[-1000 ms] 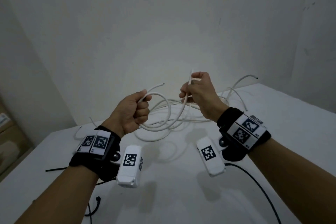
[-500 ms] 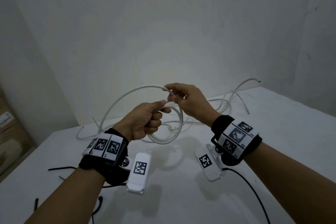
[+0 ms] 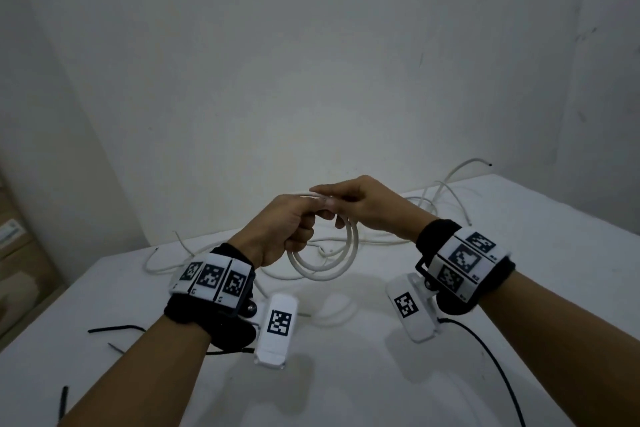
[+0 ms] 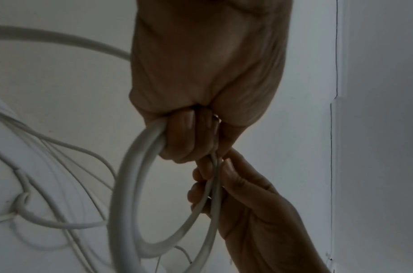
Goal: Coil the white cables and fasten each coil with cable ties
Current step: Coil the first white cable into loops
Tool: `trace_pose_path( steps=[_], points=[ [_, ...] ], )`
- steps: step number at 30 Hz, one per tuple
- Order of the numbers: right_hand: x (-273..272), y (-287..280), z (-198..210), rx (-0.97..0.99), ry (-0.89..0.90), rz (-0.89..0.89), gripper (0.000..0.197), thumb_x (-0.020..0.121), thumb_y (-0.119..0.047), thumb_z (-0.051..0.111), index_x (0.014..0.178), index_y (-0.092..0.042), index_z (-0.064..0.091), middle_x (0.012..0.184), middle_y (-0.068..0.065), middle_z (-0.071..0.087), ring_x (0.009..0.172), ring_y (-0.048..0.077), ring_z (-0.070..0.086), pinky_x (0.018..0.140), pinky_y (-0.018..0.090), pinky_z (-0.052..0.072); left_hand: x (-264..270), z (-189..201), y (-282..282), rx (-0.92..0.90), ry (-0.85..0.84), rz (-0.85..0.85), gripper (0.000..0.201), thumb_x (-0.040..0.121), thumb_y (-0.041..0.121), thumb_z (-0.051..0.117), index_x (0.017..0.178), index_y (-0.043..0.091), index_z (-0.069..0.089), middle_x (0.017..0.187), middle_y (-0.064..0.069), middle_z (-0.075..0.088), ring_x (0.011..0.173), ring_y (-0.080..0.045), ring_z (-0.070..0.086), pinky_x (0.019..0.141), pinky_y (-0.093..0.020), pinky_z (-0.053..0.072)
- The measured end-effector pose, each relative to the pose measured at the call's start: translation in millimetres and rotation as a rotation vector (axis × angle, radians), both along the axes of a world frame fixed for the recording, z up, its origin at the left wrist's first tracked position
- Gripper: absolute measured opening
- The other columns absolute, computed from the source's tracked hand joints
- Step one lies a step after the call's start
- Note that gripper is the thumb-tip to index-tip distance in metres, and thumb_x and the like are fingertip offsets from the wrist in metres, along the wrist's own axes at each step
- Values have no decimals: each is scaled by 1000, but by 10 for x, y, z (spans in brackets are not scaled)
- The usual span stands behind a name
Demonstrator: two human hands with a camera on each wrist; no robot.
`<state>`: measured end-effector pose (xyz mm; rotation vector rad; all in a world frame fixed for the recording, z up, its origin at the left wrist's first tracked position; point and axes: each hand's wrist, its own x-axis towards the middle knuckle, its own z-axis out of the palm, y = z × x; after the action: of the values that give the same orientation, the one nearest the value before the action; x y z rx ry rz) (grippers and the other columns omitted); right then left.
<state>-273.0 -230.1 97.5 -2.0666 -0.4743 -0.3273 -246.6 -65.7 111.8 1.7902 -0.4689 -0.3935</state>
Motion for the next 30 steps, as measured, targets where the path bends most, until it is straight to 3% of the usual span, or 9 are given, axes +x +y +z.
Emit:
trace_pose_path(
  steps=[4, 7, 11, 15, 18, 20, 22, 26, 30],
  points=[
    [-17, -54, -67, -14, 1, -48, 31, 94, -13, 55, 124, -21, 63, 74, -18, 65, 52, 9, 60, 63, 14, 48, -6, -94, -74, -86, 23, -19, 31, 100, 26, 44, 90, 4, 63, 51, 7, 22, 42, -6, 20, 38, -18, 20],
    [-20, -60, -146, 135, 31, -39, 29, 95, -12, 54, 121, -19, 64, 54, -12, 56, 45, 13, 47, 50, 22, 42, -24, -115, -114, -105, 35, -6, 35, 99, 33, 46, 90, 3, 61, 51, 6, 27, 41, -8, 26, 39, -19, 26],
    [-3, -46, -187, 247, -46, -118, 28, 96, -7, 50, 117, -15, 67, 52, -13, 46, 49, 10, 37, 48, 18, 32, -79, -43, -121, -5, -110, 123, 48, 90, 42, 59, 83, -5, 65, 61, -11, 61, 52, -21, 61, 58, -34, 58],
    [-37, -126, -104, 208, -125, -168, 29, 95, 0, 49, 119, -6, 64, 47, -29, 53, 48, -13, 50, 52, 4, 38, -161, 72, -12, 375, -703, 500, 44, 81, 51, 67, 63, 11, 67, 57, 0, 67, 60, -18, 66, 63, -31, 55],
    [-56, -146, -35, 154, -196, -149, 26, 93, -1, 54, 114, -7, 68, 58, -17, 56, 53, -10, 51, 56, 5, 38, -167, 170, 4, 346, -1041, 526, 35, 81, 50, 66, 94, 18, 61, 82, 7, 62, 81, -13, 56, 69, -28, 43],
    [-62, -123, 10, 123, -244, -146, 26, 91, 0, 56, 114, -6, 68, 66, -15, 54, 57, -10, 52, 59, 6, 38, -83, 220, -41, 279, -830, 298, 39, 89, 48, 58, 110, 16, 60, 98, 4, 64, 93, -14, 58, 76, -27, 44],
    [-40, -116, 40, 125, -290, -173, 26, 91, 0, 57, 113, -6, 68, 69, -14, 53, 61, -8, 53, 62, 7, 38, -47, 222, -68, 187, -543, 136, 37, 97, 41, 47, 102, 11, 66, 91, -6, 72, 83, -21, 66, 73, -32, 51],
    [16, -116, 25, 193, -348, -280, 24, 91, -5, 57, 111, -10, 70, 71, -7, 53, 65, 3, 50, 68, 12, 37, -46, 170, -66, 49, -354, 56, 35, 102, 25, 41, 93, 3, 67, 76, -10, 73, 67, -21, 66, 58, -27, 54],
    [34, -26, 0, 230, -411, -349, 24, 92, -5, 56, 110, -11, 71, 70, -10, 48, 65, -4, 50, 67, 6, 37, -29, 83, -155, -368, 39, 48, 34, 101, 15, 36, 107, -4, 63, 89, -18, 69, 85, -28, 69, 87, -37, 52]
  ],
)
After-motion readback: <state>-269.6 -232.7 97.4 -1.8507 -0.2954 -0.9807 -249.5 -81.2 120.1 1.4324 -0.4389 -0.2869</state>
